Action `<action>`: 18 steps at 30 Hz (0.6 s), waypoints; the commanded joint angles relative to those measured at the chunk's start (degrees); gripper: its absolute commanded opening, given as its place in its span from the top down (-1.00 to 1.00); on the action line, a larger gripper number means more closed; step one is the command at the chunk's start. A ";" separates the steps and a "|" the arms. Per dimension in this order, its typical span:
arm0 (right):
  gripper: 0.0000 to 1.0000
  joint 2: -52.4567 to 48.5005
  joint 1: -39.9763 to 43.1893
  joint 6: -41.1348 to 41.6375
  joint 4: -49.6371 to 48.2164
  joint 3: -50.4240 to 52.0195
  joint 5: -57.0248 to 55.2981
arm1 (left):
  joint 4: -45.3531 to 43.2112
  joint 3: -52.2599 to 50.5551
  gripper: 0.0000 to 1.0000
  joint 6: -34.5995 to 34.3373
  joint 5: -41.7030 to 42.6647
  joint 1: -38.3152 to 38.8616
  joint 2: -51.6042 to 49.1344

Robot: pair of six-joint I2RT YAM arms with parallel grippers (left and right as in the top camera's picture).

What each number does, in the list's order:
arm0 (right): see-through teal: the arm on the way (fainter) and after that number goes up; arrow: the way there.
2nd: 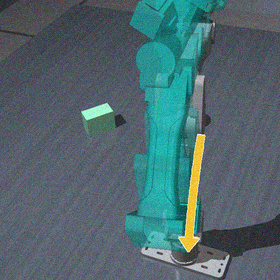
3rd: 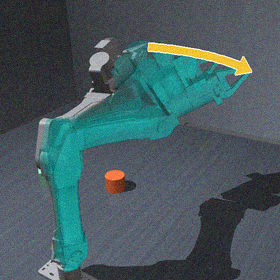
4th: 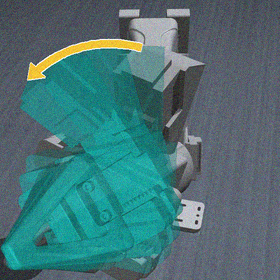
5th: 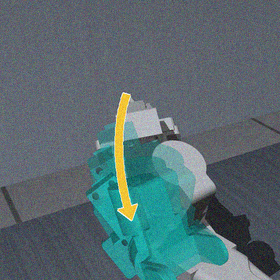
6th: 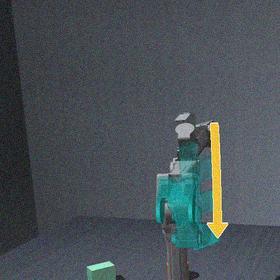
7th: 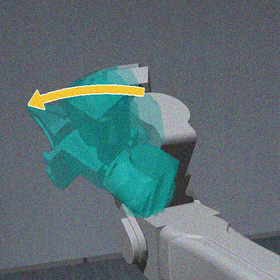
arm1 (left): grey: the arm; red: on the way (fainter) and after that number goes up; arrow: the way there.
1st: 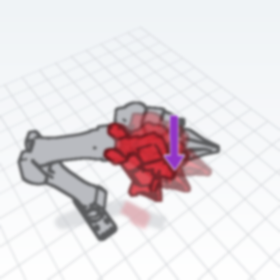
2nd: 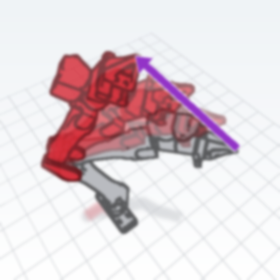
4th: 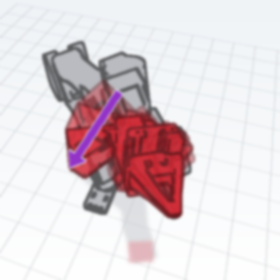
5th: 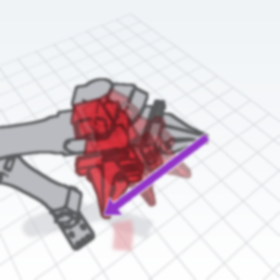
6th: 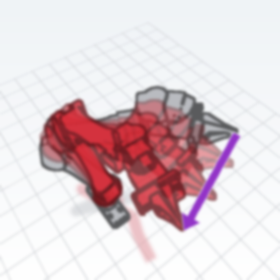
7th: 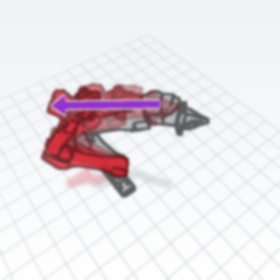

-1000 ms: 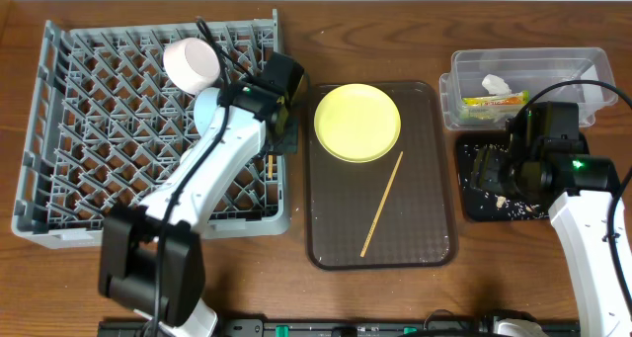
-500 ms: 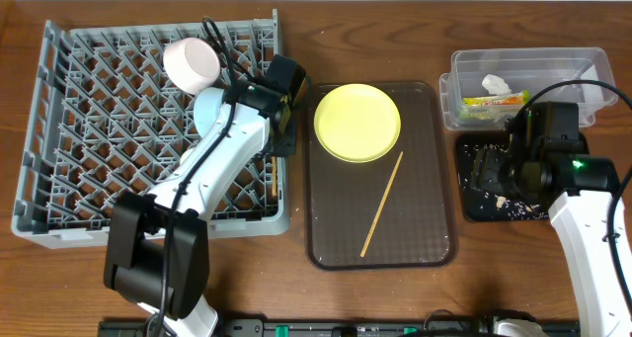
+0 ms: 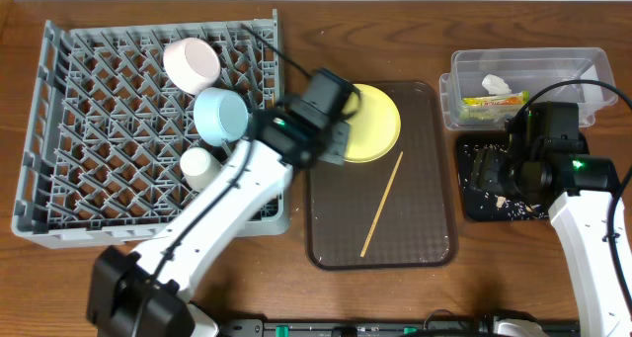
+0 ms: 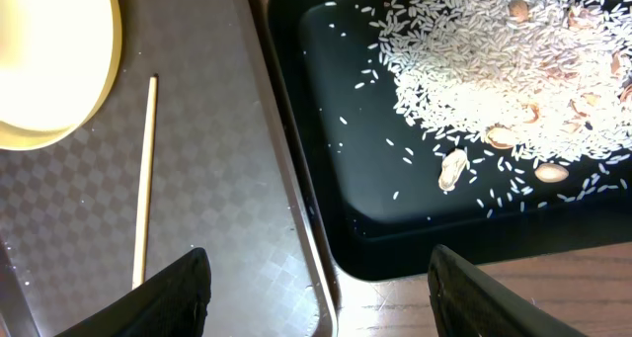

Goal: Sort waste into correct bins and load items into the dishwasher rack
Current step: 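Grasp the second chopstick with the left gripper and place it in the rack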

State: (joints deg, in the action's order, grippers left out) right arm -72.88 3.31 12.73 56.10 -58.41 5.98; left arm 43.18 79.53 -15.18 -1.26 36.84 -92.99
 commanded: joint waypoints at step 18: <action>-0.37 0.76 0.04 -0.83 0.59 -0.68 -0.13 | -7.50 0.57 0.19 -10.73 1.92 16.61 -20.94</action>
State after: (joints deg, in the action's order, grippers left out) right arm -72.88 3.31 12.73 56.55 -58.41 5.98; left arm 36.10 79.53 -22.55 0.97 53.01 -112.12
